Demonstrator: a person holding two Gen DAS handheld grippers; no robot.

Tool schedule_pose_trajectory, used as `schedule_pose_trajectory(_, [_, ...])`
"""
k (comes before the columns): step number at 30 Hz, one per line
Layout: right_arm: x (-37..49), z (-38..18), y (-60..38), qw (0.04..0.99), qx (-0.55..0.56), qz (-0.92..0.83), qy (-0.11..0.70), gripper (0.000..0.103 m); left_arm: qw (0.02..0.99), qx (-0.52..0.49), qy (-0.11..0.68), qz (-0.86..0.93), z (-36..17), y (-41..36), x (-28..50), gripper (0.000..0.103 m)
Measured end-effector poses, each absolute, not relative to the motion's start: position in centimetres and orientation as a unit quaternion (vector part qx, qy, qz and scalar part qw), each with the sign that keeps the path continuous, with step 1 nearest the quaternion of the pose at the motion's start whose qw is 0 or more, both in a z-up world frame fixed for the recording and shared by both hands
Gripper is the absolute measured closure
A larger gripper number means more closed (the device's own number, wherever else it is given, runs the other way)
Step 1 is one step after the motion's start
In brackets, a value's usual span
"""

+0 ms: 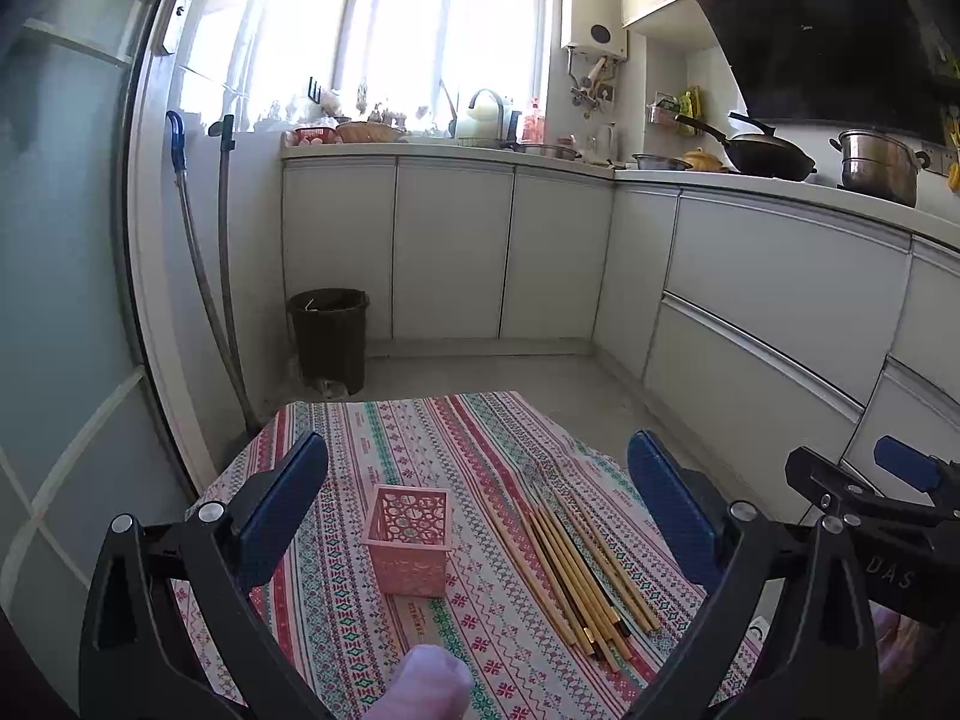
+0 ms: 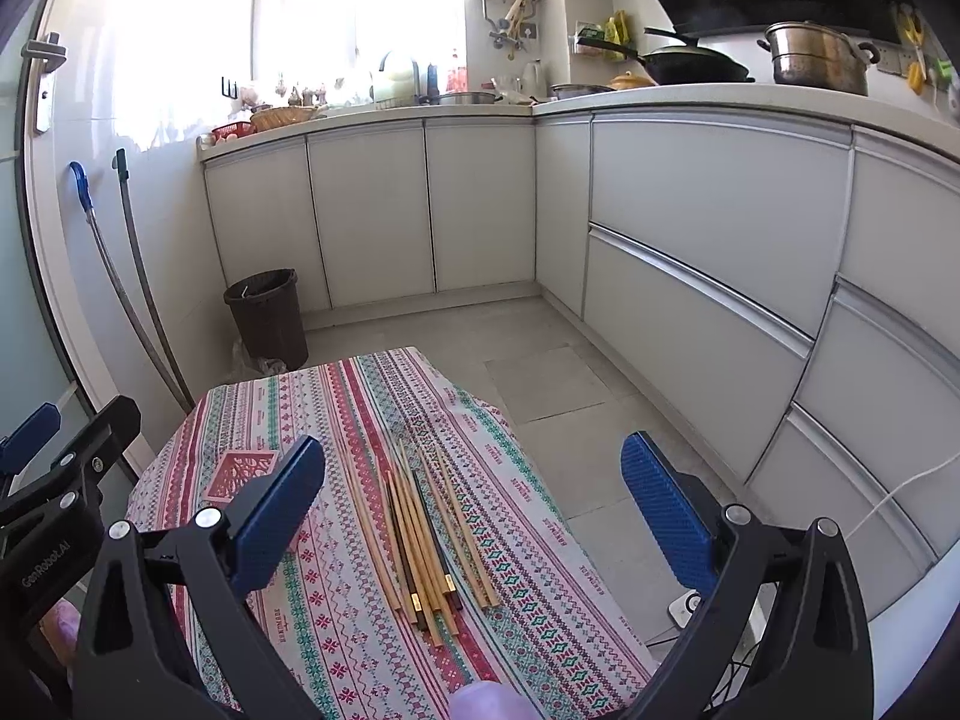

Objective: Organize utensils

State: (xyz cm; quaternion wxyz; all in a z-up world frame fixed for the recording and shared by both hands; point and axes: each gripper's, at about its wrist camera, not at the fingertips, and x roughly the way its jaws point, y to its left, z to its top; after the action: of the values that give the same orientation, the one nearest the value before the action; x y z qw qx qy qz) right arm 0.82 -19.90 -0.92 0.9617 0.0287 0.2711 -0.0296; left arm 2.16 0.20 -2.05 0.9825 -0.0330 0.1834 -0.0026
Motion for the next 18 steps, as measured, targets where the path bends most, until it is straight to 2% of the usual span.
schedule_pose_trajectory(18, [1.02, -1.19, -19.97, 0.959, 0.029, -0.027, 0.280, 0.007, 0.980, -0.038, 0.195, -0.003, -2.37, 0.57, 2.56, 0.007])
